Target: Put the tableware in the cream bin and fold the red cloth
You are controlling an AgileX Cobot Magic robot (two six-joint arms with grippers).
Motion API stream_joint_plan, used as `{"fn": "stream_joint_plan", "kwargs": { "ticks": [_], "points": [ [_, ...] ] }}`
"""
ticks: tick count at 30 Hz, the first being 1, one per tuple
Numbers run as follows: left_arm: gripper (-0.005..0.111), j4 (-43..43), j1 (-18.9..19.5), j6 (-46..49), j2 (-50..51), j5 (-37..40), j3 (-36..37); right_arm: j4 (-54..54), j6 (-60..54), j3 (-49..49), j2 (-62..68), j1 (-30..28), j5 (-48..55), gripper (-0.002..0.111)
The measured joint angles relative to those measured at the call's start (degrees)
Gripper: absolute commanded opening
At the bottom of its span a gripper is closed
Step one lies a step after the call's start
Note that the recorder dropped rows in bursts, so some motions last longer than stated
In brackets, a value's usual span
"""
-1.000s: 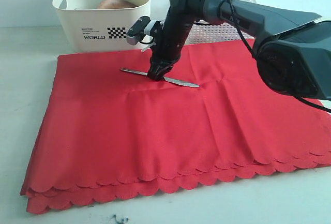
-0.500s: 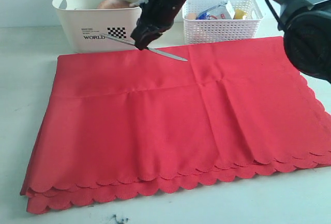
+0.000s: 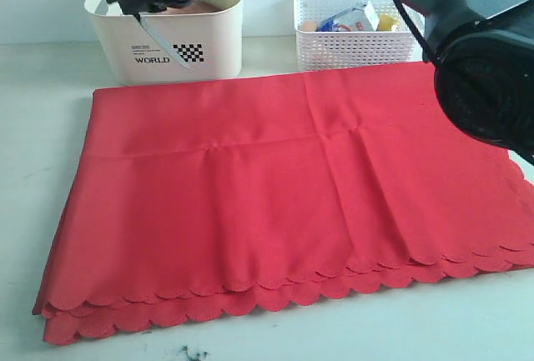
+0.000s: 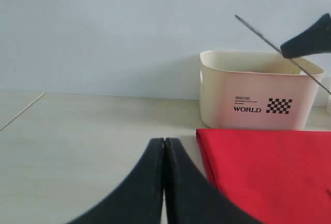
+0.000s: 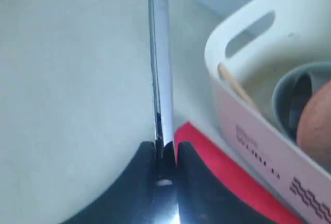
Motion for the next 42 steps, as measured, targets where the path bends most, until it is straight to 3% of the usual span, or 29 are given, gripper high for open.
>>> {"fn": "stream_joint_plan", "kwargs": {
  "ticks": [8, 14, 19, 27, 32, 37, 42],
  "points": [
    [0.002, 0.0, 0.0, 0.0, 0.0, 0.0, 0.0, 9.2, 13.4, 0.0, 1.7, 0.5, -23.3, 0.000],
    [0.002, 0.0, 0.0, 0.0, 0.0, 0.0, 0.0, 26.3, 14.9, 0.0, 5.0, 1.0, -38.2, 0.000],
    [0.002, 0.0, 0.0, 0.0, 0.0, 0.0, 0.0, 35.1, 15.3, -0.2, 7.5, 2.8, -50.3, 0.017],
    [0.002, 0.0, 0.0, 0.0, 0.0, 0.0, 0.0, 35.3, 14.4, -0.6, 7.7, 3.2, -52.1, 0.053],
    [0.002, 0.0, 0.0, 0.0, 0.0, 0.0, 0.0, 34.2, 14.0, -0.6, 7.7, 3.2, -50.8, 0.062],
    [0.002, 0.0, 0.0, 0.0, 0.0, 0.0, 0.0, 31.2, 13.5, -0.6, 7.7, 3.1, -44.5, 0.060],
    [0.002, 0.0, 0.0, 0.0, 0.0, 0.0, 0.0, 24.6, 12.6, -0.6, 7.1, 3.0, -32.7, 0.033]
  ]
}}
